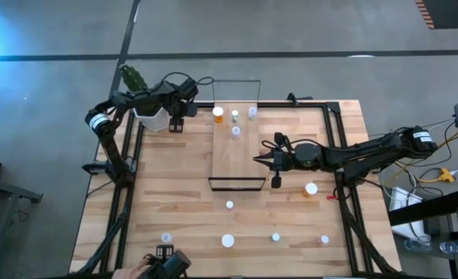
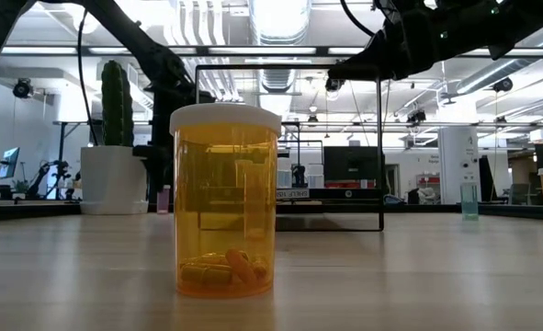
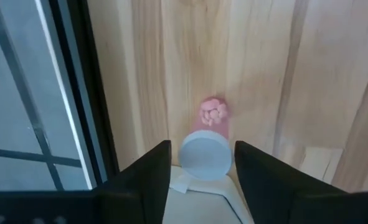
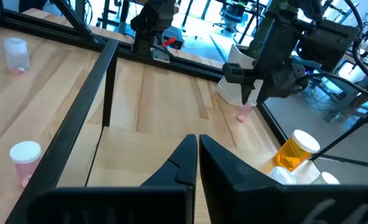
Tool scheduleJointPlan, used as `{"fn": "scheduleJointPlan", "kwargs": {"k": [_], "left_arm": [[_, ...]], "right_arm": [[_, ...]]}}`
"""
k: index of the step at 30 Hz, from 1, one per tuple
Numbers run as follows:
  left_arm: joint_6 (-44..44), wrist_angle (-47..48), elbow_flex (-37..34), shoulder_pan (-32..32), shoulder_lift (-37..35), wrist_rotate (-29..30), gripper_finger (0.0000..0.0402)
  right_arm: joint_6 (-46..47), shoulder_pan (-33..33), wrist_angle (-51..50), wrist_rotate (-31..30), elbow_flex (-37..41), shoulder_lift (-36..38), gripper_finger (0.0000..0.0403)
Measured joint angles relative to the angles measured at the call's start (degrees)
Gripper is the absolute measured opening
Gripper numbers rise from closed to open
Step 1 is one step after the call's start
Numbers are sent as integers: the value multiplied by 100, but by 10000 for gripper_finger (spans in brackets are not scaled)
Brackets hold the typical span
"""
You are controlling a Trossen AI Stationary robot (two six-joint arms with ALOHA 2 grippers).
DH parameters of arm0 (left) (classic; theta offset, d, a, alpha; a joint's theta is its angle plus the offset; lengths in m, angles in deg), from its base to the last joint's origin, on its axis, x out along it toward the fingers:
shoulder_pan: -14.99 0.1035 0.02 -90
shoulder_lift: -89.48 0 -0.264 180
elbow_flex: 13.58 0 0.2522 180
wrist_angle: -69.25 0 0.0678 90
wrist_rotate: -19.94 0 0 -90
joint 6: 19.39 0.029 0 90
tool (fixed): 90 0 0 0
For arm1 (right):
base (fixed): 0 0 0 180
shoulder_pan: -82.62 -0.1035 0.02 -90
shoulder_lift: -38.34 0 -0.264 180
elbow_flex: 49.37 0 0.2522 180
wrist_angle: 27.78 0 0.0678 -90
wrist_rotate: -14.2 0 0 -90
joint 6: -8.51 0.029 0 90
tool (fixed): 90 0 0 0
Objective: Pick and place medicine bottles onto shelf by color
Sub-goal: Put the top pink transparent pill bottle on the shelf
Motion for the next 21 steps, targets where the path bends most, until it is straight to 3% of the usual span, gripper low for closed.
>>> {"fn": "scheduleJointPlan", "kwargs": {"k": [8, 16, 21], "left_arm": [[101, 4, -3, -2, 0, 0, 117], [24, 408, 175, -154, -383, 305, 111], [-381, 709, 507, -631, -838, -100, 110]], "right_arm": [[0, 0, -1, 0, 0, 0, 9], [-9, 0, -1, 0, 0, 2, 9], [-22, 0, 5, 0, 0, 1, 9]]}}
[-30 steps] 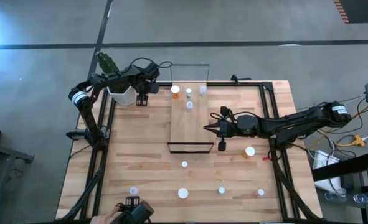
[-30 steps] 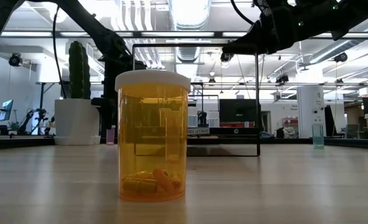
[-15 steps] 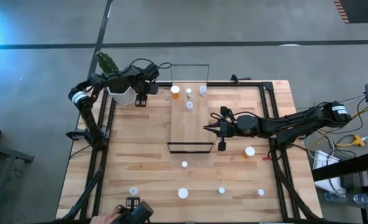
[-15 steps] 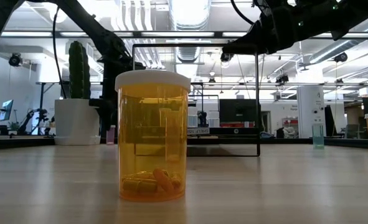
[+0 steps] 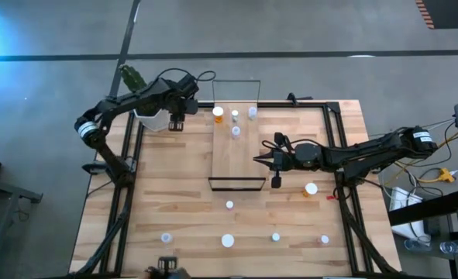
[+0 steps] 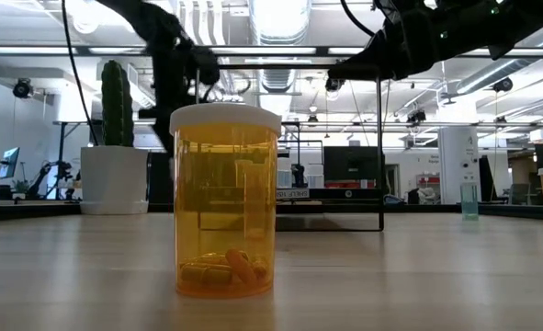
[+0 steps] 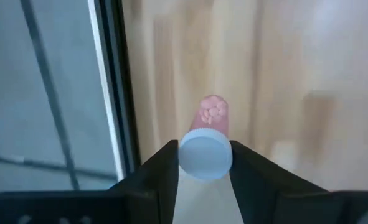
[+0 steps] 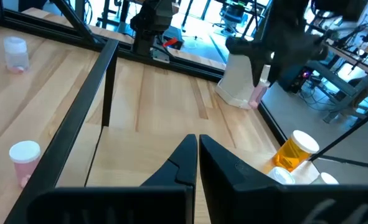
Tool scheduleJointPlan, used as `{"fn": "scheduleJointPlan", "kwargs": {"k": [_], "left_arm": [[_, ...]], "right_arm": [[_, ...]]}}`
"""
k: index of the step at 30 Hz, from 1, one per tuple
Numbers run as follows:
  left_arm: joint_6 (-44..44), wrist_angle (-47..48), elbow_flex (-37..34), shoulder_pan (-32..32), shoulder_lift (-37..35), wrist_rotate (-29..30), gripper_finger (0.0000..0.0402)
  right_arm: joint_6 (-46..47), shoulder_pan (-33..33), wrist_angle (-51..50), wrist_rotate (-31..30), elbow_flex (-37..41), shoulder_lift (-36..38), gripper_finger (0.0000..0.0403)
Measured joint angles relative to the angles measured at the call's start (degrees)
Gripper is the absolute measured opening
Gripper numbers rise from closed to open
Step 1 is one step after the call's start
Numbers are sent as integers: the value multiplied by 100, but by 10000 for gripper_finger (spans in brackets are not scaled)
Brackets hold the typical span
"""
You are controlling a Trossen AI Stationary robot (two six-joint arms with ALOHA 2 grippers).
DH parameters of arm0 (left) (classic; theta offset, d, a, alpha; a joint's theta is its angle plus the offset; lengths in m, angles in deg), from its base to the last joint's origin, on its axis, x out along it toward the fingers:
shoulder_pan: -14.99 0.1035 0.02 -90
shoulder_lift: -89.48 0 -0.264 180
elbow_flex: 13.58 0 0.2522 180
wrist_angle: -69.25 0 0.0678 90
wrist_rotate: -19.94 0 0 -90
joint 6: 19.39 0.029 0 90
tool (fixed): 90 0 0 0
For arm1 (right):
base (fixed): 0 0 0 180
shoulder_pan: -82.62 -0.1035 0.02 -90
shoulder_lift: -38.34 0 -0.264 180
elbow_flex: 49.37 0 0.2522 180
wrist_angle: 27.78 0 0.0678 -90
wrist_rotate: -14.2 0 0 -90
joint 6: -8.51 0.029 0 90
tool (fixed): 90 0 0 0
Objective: Pick and place medicine bottles onto shelf by color
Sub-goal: Put the top pink transparent pill bottle on the shelf
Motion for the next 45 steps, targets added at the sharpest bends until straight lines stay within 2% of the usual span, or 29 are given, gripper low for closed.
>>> {"fn": "scheduleJointPlan", "kwargs": {"k": [3, 11, 15, 30, 36, 45], "left_arm": [[-273, 263, 216, -444, -150, -326, 110], [-435, 362, 503, -1484, -28, -328, 109], [-432, 282, 756, -1527, 405, -153, 109], [-394, 649, 2433, -1551, 1940, -147, 109], [-289, 655, 2589, -1555, 2218, -147, 109], [-278, 646, 2554, -1561, 2229, -199, 109]], "right_arm": [[0, 0, 15, -1, 0, 1, 9], [-13, 0, 113, -2, 0, 1, 9], [-72, 0, 143, -2, 0, 1, 9], [-95, 0, 75, 0, 0, 1, 9], [-107, 0, 73, 0, 0, 1, 9], [-130, 0, 81, 0, 0, 3, 9]]}}
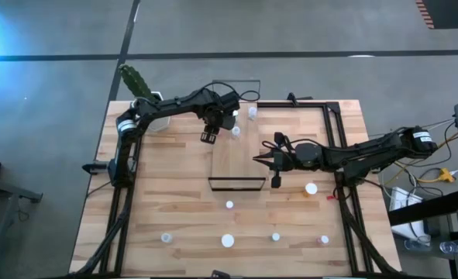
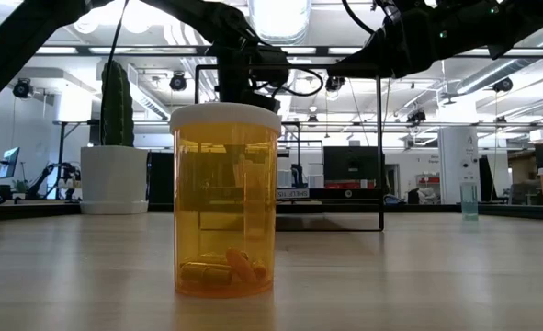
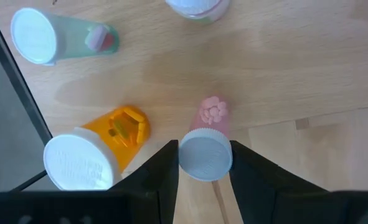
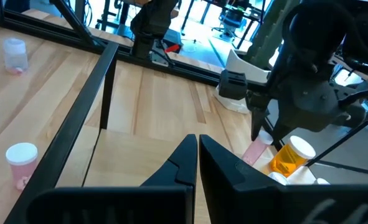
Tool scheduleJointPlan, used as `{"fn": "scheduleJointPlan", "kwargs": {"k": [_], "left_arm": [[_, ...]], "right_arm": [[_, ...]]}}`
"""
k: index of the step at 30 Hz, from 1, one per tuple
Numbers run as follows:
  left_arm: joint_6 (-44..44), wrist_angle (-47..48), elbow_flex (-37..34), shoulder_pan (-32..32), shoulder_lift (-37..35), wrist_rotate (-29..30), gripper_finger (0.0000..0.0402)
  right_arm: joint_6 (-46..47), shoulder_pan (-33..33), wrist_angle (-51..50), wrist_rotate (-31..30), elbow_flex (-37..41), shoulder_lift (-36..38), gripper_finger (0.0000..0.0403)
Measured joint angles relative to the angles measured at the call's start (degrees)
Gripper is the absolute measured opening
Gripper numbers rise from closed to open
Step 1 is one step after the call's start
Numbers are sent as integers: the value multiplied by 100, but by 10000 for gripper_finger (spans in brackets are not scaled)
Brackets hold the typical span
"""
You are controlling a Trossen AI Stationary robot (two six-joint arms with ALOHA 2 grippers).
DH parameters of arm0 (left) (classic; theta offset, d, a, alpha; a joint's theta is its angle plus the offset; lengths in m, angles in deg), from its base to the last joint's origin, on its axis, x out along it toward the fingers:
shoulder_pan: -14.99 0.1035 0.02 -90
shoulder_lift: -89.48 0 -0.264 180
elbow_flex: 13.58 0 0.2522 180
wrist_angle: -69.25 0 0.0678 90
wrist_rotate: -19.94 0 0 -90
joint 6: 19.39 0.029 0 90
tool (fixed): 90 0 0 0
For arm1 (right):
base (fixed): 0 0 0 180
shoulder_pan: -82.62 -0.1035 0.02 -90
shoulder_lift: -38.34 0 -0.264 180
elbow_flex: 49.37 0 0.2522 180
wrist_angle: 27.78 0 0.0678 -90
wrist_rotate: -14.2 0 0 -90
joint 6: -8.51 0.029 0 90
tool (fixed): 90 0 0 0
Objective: Pick and place medicine bottles onto shelf by color
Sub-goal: Put the top pink transparent pill bottle on the shelf
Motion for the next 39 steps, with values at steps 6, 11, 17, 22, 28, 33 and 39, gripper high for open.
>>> {"fn": "scheduleJointPlan", "kwargs": {"k": [6, 11, 17, 22, 28, 33, 39], "left_arm": [[0, -1, -17, -3, 0, -4, 109], [-2, -12, -33, -4, 1, -24, 109], [0, -134, -103, -4, 1, -35, 109], [-3, -136, -105, -7, 1, -35, 109], [-7, -144, -107, -9, 1, -44, 109], [-9, -144, -107, -11, 1, -46, 109], [-14, -145, -107, -41, 1, -48, 111]], "right_arm": [[-1, 0, 2, 0, 0, 2, 9], [-1, 1, 4, 0, 0, 2, 9], [-1, 0, 4, 0, 0, 2, 9], [-1, 0, 9, 0, 0, 2, 9], [-1, 0, 9, 0, 0, 2, 9], [-1, 0, 9, 0, 0, 2, 9], [-1, 0, 9, 0, 0, 2, 9]]}}
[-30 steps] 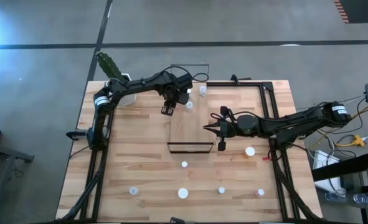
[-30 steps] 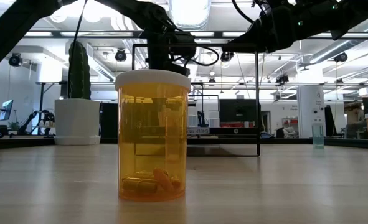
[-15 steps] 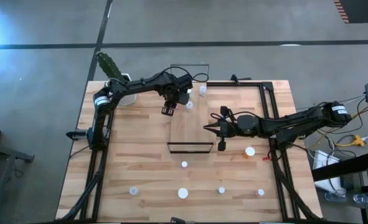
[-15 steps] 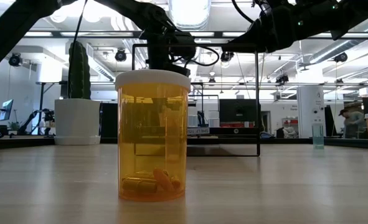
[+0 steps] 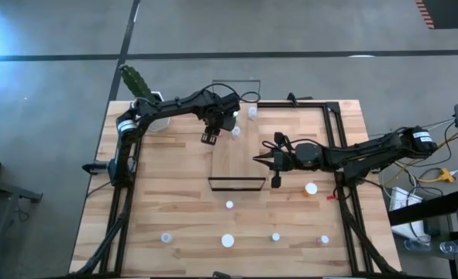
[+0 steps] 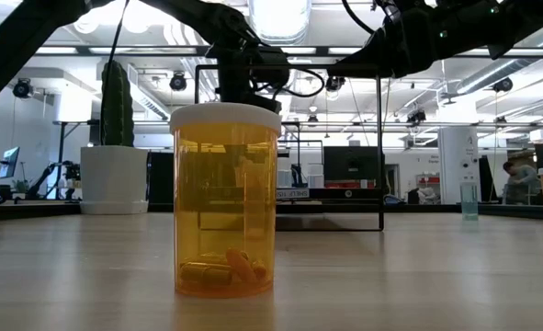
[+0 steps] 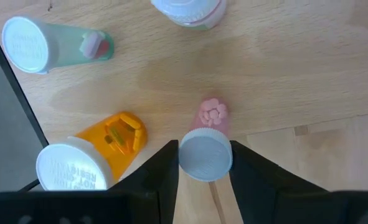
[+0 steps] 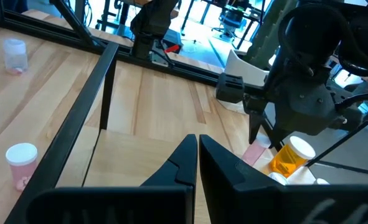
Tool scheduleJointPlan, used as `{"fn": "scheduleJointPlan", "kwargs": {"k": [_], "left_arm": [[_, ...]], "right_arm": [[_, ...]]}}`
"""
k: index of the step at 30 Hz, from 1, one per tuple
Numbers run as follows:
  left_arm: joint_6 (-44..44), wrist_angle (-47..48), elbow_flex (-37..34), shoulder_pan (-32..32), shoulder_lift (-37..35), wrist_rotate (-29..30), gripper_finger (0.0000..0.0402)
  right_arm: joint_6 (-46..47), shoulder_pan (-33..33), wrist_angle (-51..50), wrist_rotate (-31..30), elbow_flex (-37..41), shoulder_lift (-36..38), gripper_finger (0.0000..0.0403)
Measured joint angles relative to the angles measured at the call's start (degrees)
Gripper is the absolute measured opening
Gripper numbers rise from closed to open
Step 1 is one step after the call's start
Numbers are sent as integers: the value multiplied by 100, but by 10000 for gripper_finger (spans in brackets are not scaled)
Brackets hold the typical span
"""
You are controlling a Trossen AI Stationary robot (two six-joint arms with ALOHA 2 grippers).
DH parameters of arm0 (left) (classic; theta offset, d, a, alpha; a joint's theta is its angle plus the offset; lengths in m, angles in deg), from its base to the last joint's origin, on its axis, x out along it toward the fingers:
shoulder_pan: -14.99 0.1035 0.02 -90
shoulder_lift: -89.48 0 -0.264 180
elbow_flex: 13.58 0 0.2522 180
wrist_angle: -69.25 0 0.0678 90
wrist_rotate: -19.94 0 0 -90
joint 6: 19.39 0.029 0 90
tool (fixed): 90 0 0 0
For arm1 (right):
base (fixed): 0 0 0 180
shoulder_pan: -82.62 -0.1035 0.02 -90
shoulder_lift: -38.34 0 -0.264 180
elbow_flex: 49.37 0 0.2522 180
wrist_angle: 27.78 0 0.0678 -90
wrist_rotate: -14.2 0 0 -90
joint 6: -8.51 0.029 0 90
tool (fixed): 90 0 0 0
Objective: Pick and place medicine bottles onto shelf by color
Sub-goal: Put the top pink transparent pill bottle on the shelf, then put the bottom yellow transparent pill bottle on the shelf
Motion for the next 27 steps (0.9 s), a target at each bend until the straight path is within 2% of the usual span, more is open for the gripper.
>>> {"fn": "scheduleJointPlan", "kwargs": {"k": [12, 20, 27], "left_arm": [[-132, 104, -2, -1, 0, -13, 200], [-143, 404, -7, -63, -214, 221, 208], [-343, 547, -35, -167, -983, 232, 207]], "right_arm": [[0, 0, 0, 0, 0, 0, 9], [-113, 2, -150, -17, 4, 69, 9], [-127, -9, -307, -26, 4, 449, 9]]}}
